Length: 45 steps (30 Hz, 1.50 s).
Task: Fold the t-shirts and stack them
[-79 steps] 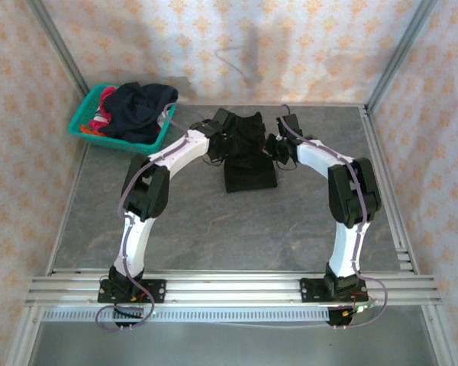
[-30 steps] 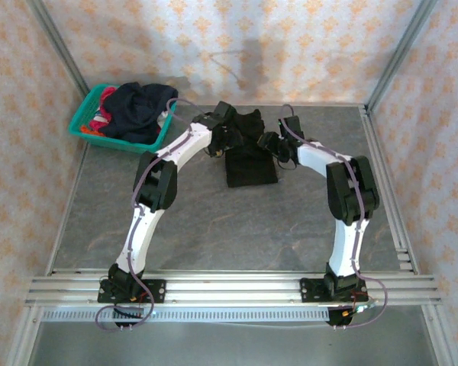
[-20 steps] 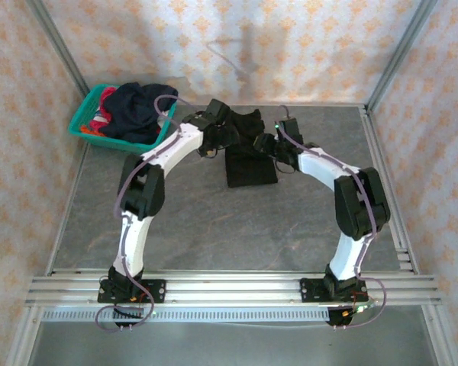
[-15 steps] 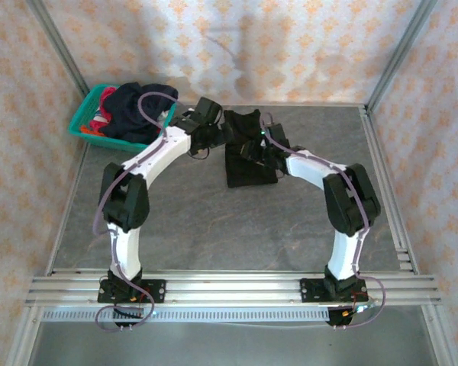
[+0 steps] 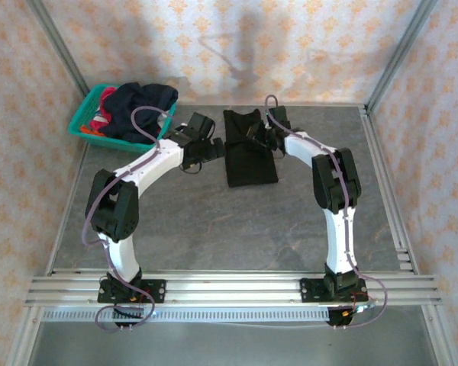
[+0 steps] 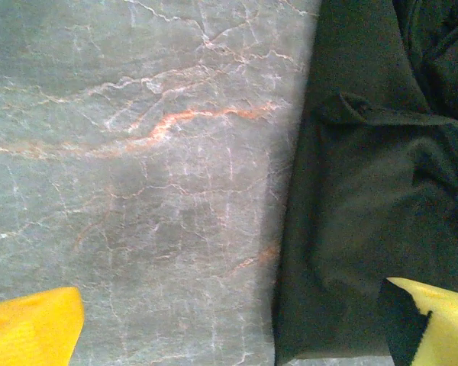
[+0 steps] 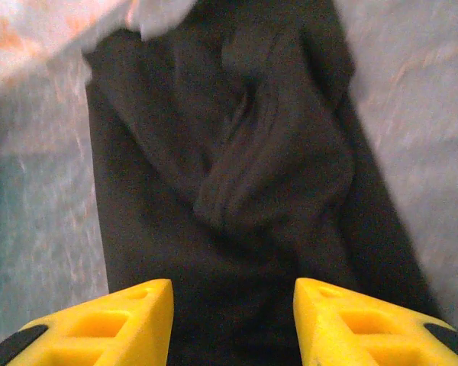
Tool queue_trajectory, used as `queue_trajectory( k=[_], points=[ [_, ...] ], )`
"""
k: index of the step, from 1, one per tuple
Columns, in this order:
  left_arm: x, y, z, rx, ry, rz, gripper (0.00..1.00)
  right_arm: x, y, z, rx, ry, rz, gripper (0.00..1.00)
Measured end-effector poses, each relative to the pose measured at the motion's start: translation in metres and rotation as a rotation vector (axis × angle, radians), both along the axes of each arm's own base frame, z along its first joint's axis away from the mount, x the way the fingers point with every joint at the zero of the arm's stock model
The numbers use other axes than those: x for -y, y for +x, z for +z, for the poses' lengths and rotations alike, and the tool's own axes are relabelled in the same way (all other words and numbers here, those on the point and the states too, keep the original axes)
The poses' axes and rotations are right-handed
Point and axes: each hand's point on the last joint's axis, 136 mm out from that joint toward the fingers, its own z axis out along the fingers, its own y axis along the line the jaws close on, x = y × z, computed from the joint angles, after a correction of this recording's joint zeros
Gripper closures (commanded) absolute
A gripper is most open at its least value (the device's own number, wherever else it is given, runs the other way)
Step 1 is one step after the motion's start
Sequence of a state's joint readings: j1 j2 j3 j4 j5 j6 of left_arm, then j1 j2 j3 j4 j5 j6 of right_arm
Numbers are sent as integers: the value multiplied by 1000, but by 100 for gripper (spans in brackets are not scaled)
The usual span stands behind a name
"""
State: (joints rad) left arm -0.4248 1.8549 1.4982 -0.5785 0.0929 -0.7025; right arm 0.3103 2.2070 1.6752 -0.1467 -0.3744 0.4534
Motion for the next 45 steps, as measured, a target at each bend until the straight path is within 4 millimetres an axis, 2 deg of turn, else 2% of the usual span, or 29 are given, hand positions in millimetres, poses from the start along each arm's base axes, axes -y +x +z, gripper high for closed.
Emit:
queue_trajectory(
  k=[4,8,10,12,15,17,21,26,28,31,34,43,45],
  points=[
    [18,-1,2,17,-23,-30,0,10,20,6,16,-10,-12,48],
    [35,-4,-5,6,-36,-62,0,14,15,4,10,-30,1,39],
    [42,-4,-10,3,-51,-65,3,19,0,-2,-11,-45,2,36],
    [48,-2,-18,1,-75,-65,10,26,-24,-6,-39,-59,3,34],
    [58,-2,-35,-21,-109,-65,30,37,-61,-7,-67,-64,0,36],
    [64,-2,-48,-42,-119,-66,38,41,-79,-6,-74,-59,1,39],
    [77,-8,-71,-85,-134,-77,43,46,-106,-13,-102,-43,3,45],
    [87,-19,-81,-107,-131,-91,39,47,-137,-42,-193,-23,20,43],
    [88,-22,-84,-110,-127,-92,39,48,-143,-50,-214,-23,18,42],
    [86,-28,-93,-124,-124,-85,43,47,-142,-48,-202,-16,20,43],
    [85,-30,-97,-131,-128,-79,53,48,-143,-49,-202,-15,19,47],
    [100,-19,-101,-100,-205,-66,97,44,-156,-56,-233,49,9,87],
    [101,-18,-101,-96,-208,-69,100,42,-161,-54,-238,71,8,97]
  ],
)
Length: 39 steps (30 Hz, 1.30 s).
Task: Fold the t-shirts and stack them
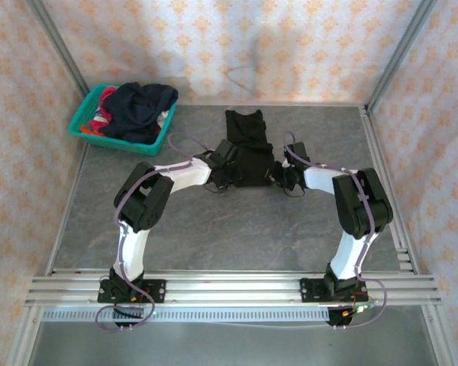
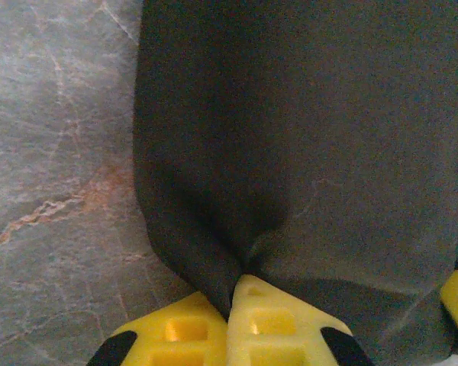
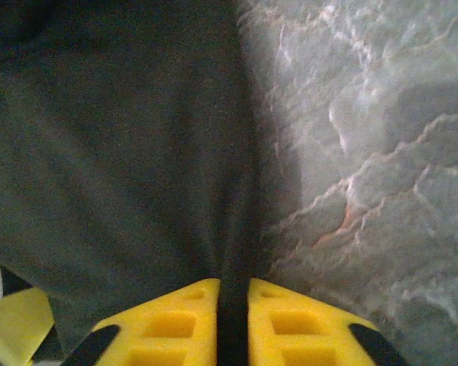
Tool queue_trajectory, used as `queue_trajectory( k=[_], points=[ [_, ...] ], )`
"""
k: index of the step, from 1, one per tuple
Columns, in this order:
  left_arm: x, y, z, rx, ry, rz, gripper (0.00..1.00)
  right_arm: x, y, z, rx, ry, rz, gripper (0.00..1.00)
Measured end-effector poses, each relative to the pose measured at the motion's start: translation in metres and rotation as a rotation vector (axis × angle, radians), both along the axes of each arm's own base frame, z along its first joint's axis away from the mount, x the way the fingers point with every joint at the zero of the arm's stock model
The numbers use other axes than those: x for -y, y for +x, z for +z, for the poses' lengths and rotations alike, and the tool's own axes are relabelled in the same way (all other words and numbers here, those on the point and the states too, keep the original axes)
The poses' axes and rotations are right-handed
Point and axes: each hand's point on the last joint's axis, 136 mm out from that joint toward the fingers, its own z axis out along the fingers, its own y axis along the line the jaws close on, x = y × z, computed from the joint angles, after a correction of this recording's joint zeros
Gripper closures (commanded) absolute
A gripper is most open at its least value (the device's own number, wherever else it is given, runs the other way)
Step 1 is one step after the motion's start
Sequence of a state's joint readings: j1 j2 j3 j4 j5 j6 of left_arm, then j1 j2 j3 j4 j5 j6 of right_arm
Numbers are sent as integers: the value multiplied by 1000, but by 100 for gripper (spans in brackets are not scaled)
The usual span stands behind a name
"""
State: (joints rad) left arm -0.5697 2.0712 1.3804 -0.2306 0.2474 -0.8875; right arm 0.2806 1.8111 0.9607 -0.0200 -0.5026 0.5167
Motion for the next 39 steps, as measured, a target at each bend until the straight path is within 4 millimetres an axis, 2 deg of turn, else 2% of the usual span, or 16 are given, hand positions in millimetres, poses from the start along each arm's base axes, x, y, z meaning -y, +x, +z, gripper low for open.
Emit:
queue_trajectory(
  k=[1,4,9,14,18,19,21,23,24,27,30,34,39],
  points=[
    [0,0,-1,-1,-1,4,100,-1,-2,2,-1,11,-4,100],
    [-4,-5,-1,0,3,3,100,-1,-8,8,6,34,-4,100],
    [-17,-33,4,-8,20,-2,100,-3,-31,13,1,75,3,100],
    [-20,-84,8,-24,31,-43,100,-8,-78,7,-50,98,33,100],
    [-19,-123,8,-37,42,-65,100,-11,-110,13,-61,105,57,100],
    [-19,-131,8,-41,43,-67,98,-10,-115,16,-59,107,59,99],
    [-17,-144,9,-39,46,-74,88,-8,-121,23,-51,110,60,80],
    [-17,-150,10,-37,47,-65,76,-5,-124,29,-42,102,57,60],
    [-20,-151,9,-36,56,-57,70,-3,-125,30,-39,96,52,56],
    [-30,-153,6,-43,85,-26,50,2,-130,32,-41,76,46,52],
    [-38,-158,3,-55,87,1,41,6,-139,31,-49,75,41,52],
    [-46,-170,-1,-71,48,31,44,7,-158,18,-95,79,40,53],
    [-45,-171,-4,-71,4,62,48,-3,-179,5,-157,101,57,55]
  ],
)
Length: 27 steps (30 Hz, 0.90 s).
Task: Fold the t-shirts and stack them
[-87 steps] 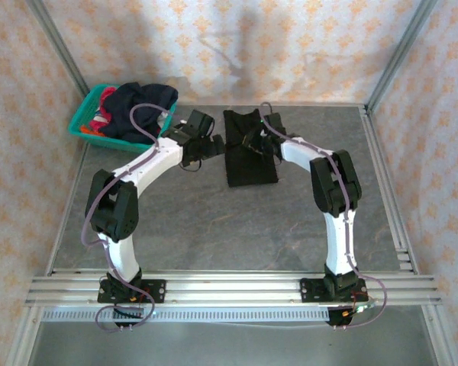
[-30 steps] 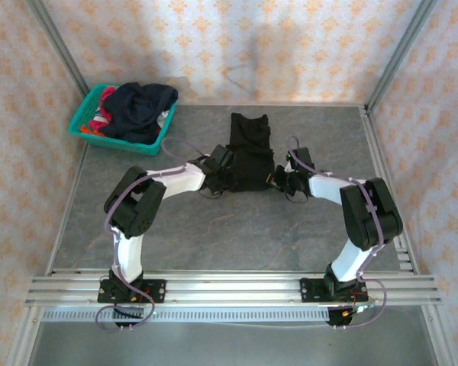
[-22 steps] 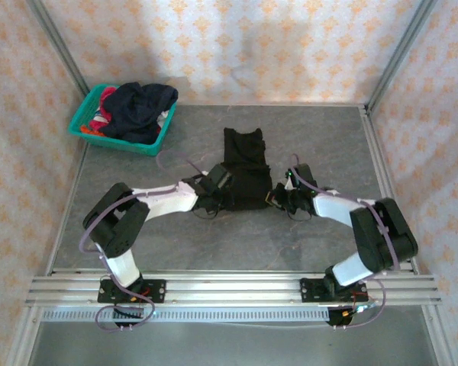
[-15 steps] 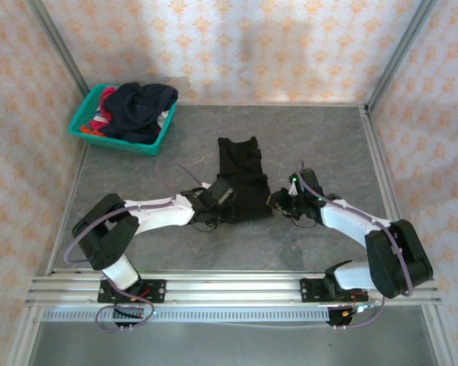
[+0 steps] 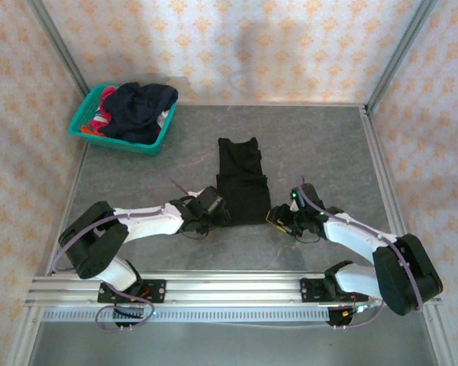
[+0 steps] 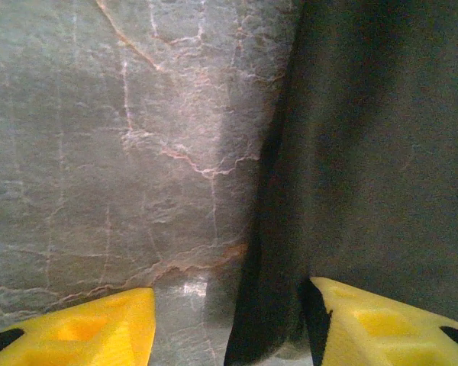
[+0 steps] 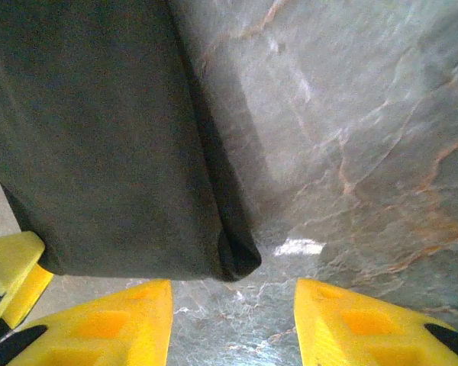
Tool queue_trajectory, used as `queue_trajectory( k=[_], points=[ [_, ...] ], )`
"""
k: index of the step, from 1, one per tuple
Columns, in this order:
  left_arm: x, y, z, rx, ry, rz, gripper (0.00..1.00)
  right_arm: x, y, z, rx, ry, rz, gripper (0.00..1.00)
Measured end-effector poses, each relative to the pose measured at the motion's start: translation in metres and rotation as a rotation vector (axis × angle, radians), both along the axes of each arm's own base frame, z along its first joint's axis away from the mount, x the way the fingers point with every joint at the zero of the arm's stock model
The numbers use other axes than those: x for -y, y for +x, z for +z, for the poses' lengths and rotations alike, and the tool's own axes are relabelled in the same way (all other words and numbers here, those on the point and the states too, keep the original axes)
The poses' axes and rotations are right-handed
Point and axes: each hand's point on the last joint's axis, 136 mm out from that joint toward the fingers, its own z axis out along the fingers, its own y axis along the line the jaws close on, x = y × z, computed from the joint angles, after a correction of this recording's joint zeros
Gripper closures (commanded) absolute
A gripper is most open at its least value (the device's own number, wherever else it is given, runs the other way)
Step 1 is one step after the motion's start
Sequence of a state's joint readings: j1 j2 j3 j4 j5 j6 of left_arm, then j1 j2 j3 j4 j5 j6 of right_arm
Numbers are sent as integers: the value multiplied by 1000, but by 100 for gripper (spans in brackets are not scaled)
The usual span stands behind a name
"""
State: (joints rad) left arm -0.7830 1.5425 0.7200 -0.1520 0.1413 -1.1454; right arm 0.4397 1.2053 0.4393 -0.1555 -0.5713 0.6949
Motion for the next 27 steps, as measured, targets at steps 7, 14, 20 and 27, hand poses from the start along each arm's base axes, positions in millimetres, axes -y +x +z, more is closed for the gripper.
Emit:
queue_trajectory(
  k=[7,14,20,27],
  points=[
    [-4,1,-5,-9,11,18,59,-8,6,-9,-18,26,-15,72],
    [-5,1,-7,-25,7,41,61,-16,11,-6,-11,65,-24,94],
    [0,2,-2,-23,-31,57,50,-17,12,-5,-10,72,-30,84],
    [-1,1,-9,-38,-26,70,60,-16,13,-8,-12,62,-34,72]
  ],
)
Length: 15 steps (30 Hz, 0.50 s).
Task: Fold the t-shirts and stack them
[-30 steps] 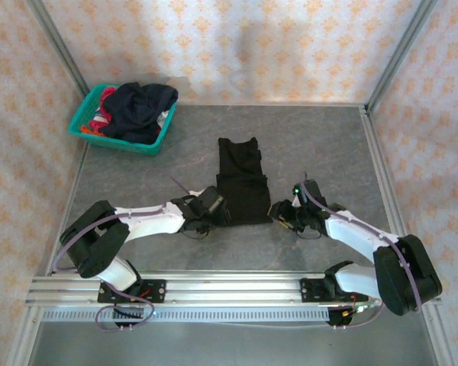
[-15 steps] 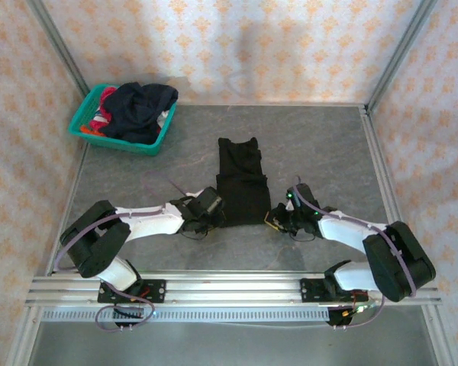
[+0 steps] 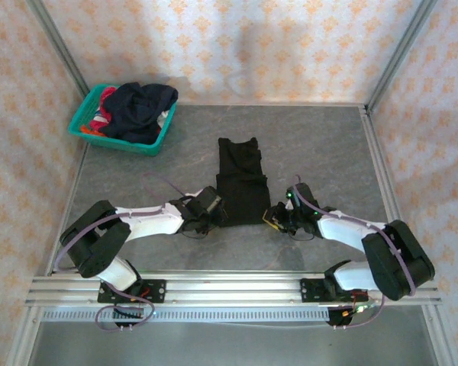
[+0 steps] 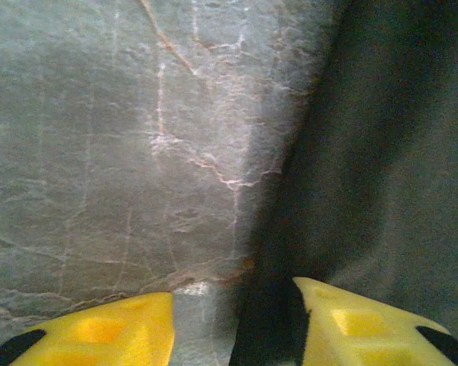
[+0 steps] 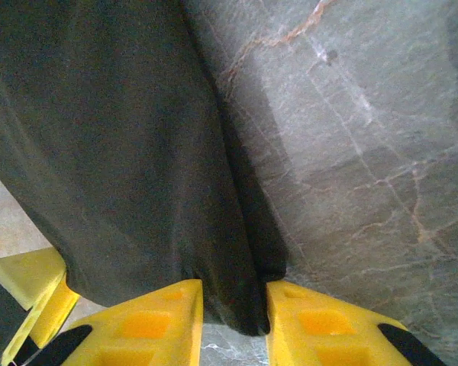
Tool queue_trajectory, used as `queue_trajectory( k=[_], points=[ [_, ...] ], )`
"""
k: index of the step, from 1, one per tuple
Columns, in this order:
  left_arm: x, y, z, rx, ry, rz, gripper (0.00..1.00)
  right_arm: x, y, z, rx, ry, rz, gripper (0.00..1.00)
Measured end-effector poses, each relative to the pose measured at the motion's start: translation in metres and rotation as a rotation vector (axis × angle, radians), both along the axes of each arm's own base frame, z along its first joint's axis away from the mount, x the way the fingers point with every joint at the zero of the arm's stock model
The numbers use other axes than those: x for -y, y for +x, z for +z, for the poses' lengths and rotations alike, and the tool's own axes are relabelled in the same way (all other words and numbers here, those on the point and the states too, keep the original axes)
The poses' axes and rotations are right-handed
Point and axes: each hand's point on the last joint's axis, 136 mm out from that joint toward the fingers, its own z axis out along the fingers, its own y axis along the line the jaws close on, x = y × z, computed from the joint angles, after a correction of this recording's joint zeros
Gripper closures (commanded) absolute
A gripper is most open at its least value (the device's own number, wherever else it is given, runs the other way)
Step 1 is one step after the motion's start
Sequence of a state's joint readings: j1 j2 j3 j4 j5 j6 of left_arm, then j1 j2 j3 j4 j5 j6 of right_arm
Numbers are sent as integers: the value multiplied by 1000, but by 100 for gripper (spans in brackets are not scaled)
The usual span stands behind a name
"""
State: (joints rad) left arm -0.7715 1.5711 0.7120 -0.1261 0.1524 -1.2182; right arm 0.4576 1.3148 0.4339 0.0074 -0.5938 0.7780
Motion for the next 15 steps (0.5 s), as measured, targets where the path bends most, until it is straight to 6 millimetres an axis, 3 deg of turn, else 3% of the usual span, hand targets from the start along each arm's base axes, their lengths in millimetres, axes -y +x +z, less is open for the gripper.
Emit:
queue_trajectory(
  k=[5,11,15],
  points=[
    [-1,-1,-4,-13,2,16,64,0,1,-4,-1,-5,3,84],
    [3,2,5,9,-21,15,52,-2,4,-6,1,1,2,99],
    [12,3,12,29,-52,-11,51,-2,4,-5,3,3,0,100]
  ],
)
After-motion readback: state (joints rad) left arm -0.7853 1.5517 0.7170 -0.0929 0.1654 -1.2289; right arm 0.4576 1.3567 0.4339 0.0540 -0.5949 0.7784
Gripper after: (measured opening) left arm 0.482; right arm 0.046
